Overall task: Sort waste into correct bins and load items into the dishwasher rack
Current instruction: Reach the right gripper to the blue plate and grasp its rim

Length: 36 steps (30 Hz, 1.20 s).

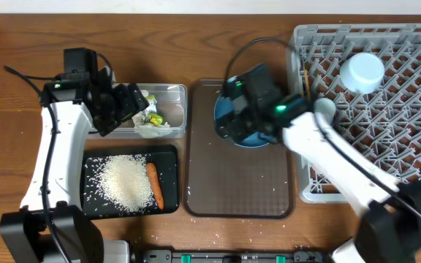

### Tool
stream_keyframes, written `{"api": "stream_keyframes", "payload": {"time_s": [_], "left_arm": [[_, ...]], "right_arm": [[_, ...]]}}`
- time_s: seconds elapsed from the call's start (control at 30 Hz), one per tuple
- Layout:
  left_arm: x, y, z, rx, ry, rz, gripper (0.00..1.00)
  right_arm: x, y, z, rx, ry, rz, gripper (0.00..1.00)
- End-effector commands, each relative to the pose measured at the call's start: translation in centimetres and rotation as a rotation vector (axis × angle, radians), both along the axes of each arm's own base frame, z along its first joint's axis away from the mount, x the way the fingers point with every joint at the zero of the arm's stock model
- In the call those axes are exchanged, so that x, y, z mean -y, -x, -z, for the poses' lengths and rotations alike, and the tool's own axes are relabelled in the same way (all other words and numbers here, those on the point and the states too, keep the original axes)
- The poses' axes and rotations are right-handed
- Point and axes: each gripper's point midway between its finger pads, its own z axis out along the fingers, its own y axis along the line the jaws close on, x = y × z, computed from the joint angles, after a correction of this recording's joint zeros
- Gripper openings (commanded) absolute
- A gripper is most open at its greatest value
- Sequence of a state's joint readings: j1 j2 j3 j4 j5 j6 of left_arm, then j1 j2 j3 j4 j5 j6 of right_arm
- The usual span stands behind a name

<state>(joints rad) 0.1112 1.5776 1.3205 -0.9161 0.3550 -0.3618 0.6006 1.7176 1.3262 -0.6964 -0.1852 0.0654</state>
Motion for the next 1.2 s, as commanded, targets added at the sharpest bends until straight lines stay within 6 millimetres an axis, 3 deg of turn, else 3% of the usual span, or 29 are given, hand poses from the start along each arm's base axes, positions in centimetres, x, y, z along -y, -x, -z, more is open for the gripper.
{"api": "stream_keyframes", "payload": {"time_s": [0.0,0.23,0.33,0.5,1.17], "left_arm": [[-0.8,0.0,0.0,0.002,-0.041,-0.004,0.90],[-0.8,0.0,0.0,0.002,-0.041,-0.004,0.90],[-0.8,0.0,0.0,0.002,-0.041,-0.004,0.90],[-0.8,0.0,0.0,0.002,-0.041,-0.004,0.90],[-0.8,0.0,0.0,0.002,-0.041,-0.004,0.90]], "right_arm": [[-1.0,0.1,4.1,-0.032,0.081,-0.004,0.84],[-2.2,0.1,8.3,-0.068,0.117,-0.013,0.66],[-2.2,0.1,8.6,-0.074,0.123,-0.013,0.57],[-2.1,0.3,8.7,-0.081,0.129,-0.016,0.33],[-2.4,1.9,9.1,-0.107,0.165,-0.046,0.19]]}}
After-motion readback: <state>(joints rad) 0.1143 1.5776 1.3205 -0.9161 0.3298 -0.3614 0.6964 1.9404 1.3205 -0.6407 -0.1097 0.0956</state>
